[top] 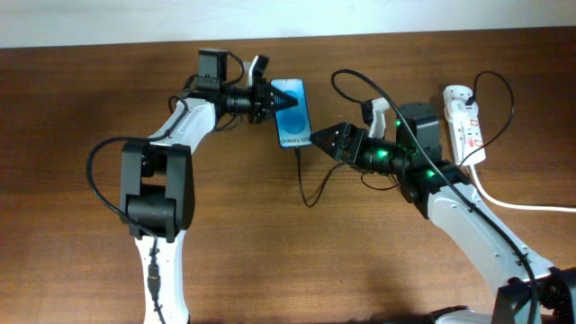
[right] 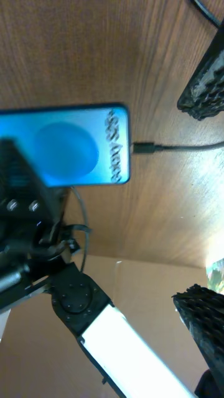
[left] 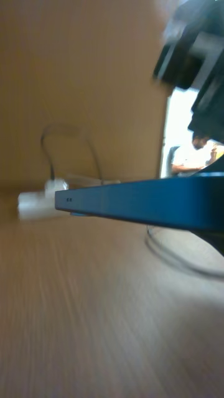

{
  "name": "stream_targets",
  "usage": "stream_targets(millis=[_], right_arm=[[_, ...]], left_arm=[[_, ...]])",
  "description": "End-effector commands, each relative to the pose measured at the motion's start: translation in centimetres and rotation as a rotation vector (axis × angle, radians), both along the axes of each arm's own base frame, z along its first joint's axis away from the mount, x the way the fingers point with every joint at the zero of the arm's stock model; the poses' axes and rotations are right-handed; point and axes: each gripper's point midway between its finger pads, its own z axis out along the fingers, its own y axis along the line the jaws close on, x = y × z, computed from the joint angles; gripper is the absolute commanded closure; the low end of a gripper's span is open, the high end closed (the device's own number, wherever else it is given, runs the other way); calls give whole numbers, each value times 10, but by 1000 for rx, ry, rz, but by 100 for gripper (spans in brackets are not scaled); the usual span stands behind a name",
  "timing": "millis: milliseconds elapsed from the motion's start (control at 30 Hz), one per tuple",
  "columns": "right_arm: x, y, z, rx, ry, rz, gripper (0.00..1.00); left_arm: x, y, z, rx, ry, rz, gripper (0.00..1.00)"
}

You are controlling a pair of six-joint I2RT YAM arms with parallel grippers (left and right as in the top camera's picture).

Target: Plug charger to phone and switch on socket

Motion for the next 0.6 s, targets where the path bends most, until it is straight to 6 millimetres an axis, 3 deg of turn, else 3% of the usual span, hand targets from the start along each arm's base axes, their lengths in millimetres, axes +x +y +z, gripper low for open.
stream_targets(millis=[0, 100, 300, 467, 567], right_arm=[[3, -3, 1, -23, -36, 0, 7], [3, -3, 1, -26, -42, 3, 6], [3, -3, 1, -26, -42, 3, 6], [0, -4, -4, -40, -31, 11, 6], [-1, -4, -5, -42, -21, 11, 6]], left_arm=[[-9, 16, -41, 228, -80, 2, 100], [-32, 25, -70, 415, -90, -72, 100], [-29, 43, -86, 616, -81, -52, 97], [-30, 60, -99, 735, -58, -36, 55], [-30, 77, -106, 836, -46, -19, 38]])
